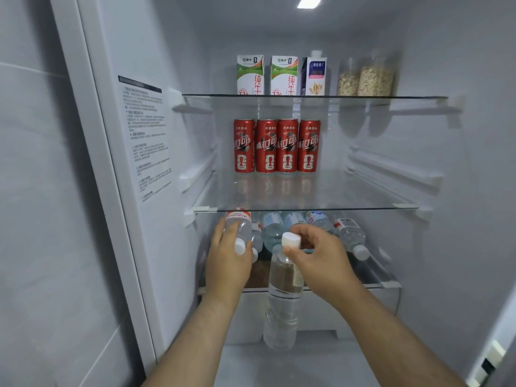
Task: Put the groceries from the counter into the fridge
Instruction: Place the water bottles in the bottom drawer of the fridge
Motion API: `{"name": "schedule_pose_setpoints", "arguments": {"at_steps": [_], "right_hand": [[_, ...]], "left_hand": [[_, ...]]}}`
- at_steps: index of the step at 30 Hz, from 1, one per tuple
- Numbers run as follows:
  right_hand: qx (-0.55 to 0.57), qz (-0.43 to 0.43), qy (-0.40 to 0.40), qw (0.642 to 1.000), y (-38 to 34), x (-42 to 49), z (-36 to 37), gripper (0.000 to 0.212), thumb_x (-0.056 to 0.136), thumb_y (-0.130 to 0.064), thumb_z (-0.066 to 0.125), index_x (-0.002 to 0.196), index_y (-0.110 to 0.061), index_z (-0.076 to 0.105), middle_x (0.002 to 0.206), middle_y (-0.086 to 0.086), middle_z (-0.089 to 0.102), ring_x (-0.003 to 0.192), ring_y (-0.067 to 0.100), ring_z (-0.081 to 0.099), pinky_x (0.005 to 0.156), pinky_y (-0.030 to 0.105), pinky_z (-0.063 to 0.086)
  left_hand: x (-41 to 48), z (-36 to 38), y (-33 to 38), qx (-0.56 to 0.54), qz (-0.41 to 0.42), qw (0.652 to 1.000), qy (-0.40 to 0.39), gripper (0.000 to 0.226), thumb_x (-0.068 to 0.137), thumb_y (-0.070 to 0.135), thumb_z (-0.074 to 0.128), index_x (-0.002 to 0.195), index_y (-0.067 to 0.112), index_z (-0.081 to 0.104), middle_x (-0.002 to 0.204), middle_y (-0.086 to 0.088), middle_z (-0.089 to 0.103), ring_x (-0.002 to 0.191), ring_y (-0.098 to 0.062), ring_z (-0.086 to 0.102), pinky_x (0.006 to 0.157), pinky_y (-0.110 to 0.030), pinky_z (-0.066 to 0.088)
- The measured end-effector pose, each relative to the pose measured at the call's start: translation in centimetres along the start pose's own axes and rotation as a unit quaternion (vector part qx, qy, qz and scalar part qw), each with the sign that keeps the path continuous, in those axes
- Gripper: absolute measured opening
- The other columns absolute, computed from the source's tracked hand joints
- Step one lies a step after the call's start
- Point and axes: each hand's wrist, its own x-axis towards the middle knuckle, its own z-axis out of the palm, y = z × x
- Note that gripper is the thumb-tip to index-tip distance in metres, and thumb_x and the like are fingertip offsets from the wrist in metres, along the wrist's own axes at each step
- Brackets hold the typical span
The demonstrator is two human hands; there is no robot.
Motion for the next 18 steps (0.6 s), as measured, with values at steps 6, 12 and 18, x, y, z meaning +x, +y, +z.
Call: {"name": "schedule_pose_setpoints", "arguments": {"at_steps": [6,12,18], "right_hand": [[0.012,0.000,0.005,1.000,0.6,0.3,-0.2,0.040,0.089,-0.015,0.070,0.128,-0.021,0.062,0.111,-0.014,0.065,0.097,-0.007,0.059,0.067,0.004,0.047],[0.025,0.011,0.006,1.000,0.7,0.3,-0.7,0.038,0.090,-0.016,0.070,0.125,-0.026,0.062,0.107,-0.019,0.064,0.097,-0.004,0.060,0.072,0.009,0.049],[0.004,0.006,0.019,1.000,1.1,0.5,-1.1,0.038,0.089,-0.017,0.071,0.125,-0.027,0.063,0.110,-0.015,0.065,0.099,0.001,0.061,0.076,0.013,0.050]], "left_hand": [[2.2,1.5,-1.1,0.013,0.017,1.000,-0.017,0.051,0.090,0.026,0.066,0.137,0.029,0.049,0.146,0.007,0.046,0.129,-0.021,0.049,0.100,-0.028,0.045],[4.1,2.4,-1.7,0.065,-0.003,0.996,-0.062,0.057,0.089,0.030,0.064,0.141,0.036,0.039,0.146,0.009,0.044,0.117,-0.027,0.058,0.088,-0.043,0.056],[4.9,2.7,-1.9,0.111,0.011,0.991,-0.069,0.060,0.085,0.036,0.066,0.138,0.043,0.038,0.142,0.014,0.048,0.114,-0.026,0.059,0.088,-0.040,0.053]]}}
